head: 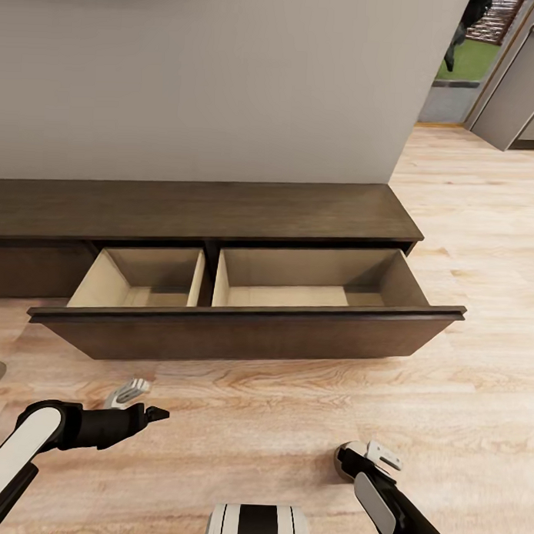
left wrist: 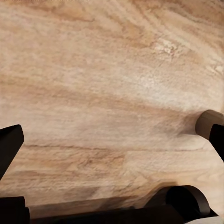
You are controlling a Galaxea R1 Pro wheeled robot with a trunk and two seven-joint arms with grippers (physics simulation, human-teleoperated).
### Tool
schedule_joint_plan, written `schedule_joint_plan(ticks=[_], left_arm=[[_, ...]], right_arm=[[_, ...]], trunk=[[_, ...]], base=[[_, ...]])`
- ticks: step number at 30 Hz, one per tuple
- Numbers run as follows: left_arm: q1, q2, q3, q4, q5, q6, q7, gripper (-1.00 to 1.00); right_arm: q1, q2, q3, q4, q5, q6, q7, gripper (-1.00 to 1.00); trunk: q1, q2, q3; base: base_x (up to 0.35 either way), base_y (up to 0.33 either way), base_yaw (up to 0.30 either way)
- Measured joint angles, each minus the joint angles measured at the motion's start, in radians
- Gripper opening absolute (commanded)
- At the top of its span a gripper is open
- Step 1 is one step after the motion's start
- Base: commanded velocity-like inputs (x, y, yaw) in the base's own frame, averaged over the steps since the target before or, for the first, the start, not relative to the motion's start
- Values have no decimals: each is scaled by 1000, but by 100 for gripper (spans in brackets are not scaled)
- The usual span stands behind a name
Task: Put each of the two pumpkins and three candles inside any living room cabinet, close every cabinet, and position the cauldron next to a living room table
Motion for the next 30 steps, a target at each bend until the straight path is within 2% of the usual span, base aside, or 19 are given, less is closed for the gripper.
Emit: schedule_joint_plan(ticks=[30], left_arm=[[1,0,0,0,0,0,0,100]], right_arm=[[0,1,0,0,0,-2,0,100]], trunk=[[0,0,0]], base=[[24,0,0]])
